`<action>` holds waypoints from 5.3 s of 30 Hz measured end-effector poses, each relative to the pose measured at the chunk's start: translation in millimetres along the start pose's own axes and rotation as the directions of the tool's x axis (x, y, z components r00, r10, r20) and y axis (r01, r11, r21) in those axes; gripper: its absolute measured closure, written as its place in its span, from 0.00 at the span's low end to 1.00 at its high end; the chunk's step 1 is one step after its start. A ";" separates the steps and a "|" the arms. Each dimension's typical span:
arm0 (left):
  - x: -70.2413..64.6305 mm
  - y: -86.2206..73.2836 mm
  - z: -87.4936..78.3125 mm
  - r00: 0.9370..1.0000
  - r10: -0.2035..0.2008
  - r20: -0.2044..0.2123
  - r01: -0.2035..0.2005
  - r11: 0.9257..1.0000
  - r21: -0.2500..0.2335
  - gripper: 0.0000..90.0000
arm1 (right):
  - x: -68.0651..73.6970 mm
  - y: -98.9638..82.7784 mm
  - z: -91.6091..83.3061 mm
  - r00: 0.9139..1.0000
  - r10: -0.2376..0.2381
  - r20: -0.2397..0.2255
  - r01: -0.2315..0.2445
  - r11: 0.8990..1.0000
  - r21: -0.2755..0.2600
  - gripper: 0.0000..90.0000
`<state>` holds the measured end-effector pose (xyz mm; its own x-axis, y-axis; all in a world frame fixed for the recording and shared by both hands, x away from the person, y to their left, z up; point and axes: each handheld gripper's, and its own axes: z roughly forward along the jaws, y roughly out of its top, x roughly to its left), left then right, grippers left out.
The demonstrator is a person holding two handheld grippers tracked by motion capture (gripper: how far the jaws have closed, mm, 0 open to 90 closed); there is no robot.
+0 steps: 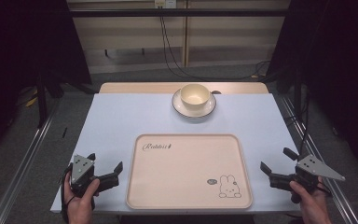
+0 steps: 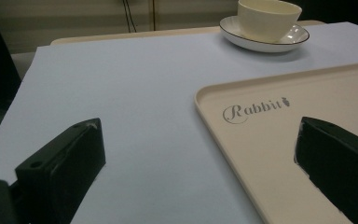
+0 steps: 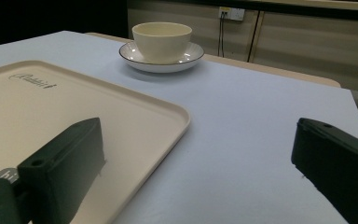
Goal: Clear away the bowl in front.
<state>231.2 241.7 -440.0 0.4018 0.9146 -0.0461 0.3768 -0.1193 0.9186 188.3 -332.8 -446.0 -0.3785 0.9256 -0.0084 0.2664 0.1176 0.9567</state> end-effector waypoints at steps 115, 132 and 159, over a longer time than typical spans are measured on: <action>-101.6 135.8 189.9 0.937 0.194 0.292 -0.212 0.977 0.031 0.04 | -1.8 0.9 2.5 0.998 0.000 -0.066 0.000 1.000 0.011 0.03; -99.5 153.6 237.2 0.956 0.161 0.244 -0.184 0.980 0.075 0.04 | -2.7 0.8 2.5 0.998 0.010 -0.063 -0.009 1.000 0.011 0.03; -101.4 167.8 307.4 0.972 0.110 0.207 -0.152 0.968 0.198 0.09 | -4.5 1.0 1.8 0.997 0.011 -0.070 -0.010 1.000 0.007 0.03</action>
<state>510.2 10.1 -401.8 0.6050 0.7958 -0.0250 0.4692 -0.3310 0.8187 191.9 -336.2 -445.6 -0.4367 0.8993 0.0222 0.2762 0.1106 0.9547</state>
